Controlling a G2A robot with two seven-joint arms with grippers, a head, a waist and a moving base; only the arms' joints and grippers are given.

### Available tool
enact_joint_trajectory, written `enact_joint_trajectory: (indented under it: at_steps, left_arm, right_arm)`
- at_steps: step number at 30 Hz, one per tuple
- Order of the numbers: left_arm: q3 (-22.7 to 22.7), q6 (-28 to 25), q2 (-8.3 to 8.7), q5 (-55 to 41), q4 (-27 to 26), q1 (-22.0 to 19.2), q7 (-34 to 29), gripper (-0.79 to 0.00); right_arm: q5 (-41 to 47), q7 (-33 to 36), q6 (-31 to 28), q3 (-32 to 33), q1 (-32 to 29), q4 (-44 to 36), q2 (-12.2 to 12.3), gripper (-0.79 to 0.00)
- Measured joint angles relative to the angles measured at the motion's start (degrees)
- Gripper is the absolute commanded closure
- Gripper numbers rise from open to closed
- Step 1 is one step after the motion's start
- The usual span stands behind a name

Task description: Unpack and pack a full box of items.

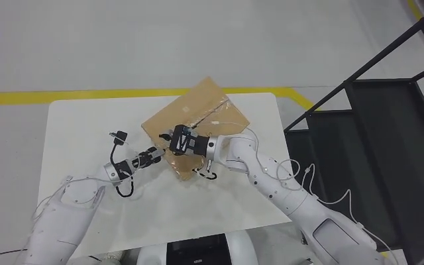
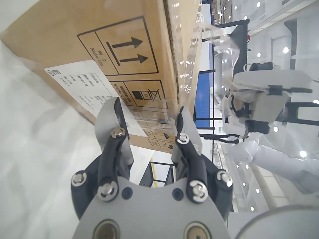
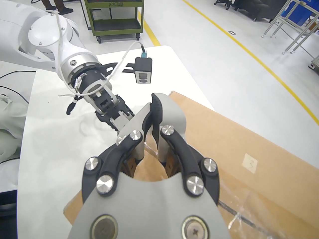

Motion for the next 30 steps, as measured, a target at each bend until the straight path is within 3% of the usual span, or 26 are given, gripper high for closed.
enact_joint_trajectory:
  at_steps: [3,7,11,27,28,29,30]
  left_arm:
    - [-2.8,-3.5,0.43,-3.1,0.2,0.4,0.8,-0.785]
    - [-7.2,-3.0,1.14,-8.5,-8.5,3.3,-1.5,-0.785]
    - [-9.3,-3.6,1.45,-9.9,-13.7,5.9,-1.3,-0.785]
    - [-16.1,-2.4,2.2,-10.8,-17.4,12.4,1.0,-0.785]
    - [-16.4,-2.3,2.22,-11.0,-17.4,12.7,1.0,-0.785]
    - [-16.5,-2.2,2.23,-11.1,-17.5,12.9,1.0,-0.785]
    - [-16.8,-2.2,2.25,-11.2,-17.6,13.1,1.0,-0.785]
  right_arm:
    - [0.0,1.7,-1.3,0.8,-1.2,0.8,0.4,0.0]
    - [-2.8,-0.8,0.7,-0.4,-1.3,4.4,0.0,0.0]
    - [-2.2,-1.6,2.0,-0.6,-0.1,5.5,-0.5,0.0]
    - [-2.1,-2.7,2.3,0.0,0.7,4.8,-1.1,0.0]
    - [-1.9,-2.3,2.3,-0.1,0.6,5.0,-1.2,-0.274]
    - [-1.7,-2.1,2.3,-0.1,0.6,5.3,-1.3,-0.785]
    - [-1.3,-1.8,2.3,-0.3,0.6,5.5,-1.3,-0.785]
